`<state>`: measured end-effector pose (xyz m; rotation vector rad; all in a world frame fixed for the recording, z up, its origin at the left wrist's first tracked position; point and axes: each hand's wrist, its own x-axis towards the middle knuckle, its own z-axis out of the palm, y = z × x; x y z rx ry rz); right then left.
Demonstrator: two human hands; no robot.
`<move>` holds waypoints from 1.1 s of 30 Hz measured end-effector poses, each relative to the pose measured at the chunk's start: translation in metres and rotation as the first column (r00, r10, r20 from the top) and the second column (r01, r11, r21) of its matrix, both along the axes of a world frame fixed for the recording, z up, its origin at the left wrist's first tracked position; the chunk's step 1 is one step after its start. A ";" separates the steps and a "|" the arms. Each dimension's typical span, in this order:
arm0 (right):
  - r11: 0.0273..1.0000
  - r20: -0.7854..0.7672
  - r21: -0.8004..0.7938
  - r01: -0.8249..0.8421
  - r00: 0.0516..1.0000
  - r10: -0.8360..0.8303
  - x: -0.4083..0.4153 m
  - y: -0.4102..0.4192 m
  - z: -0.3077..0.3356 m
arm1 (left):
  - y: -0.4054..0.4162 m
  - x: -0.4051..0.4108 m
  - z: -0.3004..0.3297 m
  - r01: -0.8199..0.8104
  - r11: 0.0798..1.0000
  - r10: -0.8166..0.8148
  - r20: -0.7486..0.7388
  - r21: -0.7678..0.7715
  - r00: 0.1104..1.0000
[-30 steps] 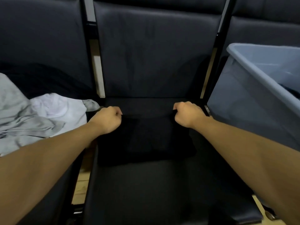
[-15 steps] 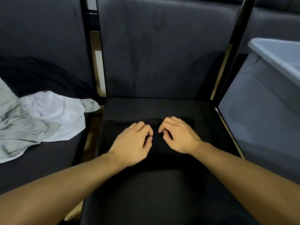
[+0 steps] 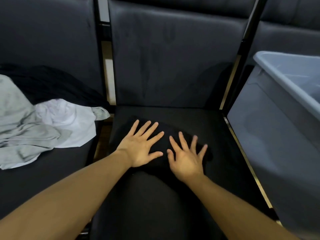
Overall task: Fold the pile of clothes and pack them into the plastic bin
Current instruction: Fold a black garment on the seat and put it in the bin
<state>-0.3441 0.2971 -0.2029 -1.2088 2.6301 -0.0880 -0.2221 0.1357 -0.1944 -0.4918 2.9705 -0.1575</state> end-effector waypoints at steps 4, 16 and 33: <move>0.968 0.195 0.161 0.190 0.956 -0.220 0.053 0.021 0.021 | 0.016 0.013 0.020 -0.126 0.990 0.126 0.002 -0.060 0.992; 0.981 0.340 0.160 0.109 0.927 -0.159 0.041 0.059 0.105 | 0.032 0.153 0.062 -0.298 0.948 0.307 -0.081 0.112 0.948; 0.934 0.510 0.031 0.357 0.798 -0.322 0.028 0.021 0.046 | 0.078 0.084 0.029 -0.562 0.178 0.858 0.152 0.808 0.491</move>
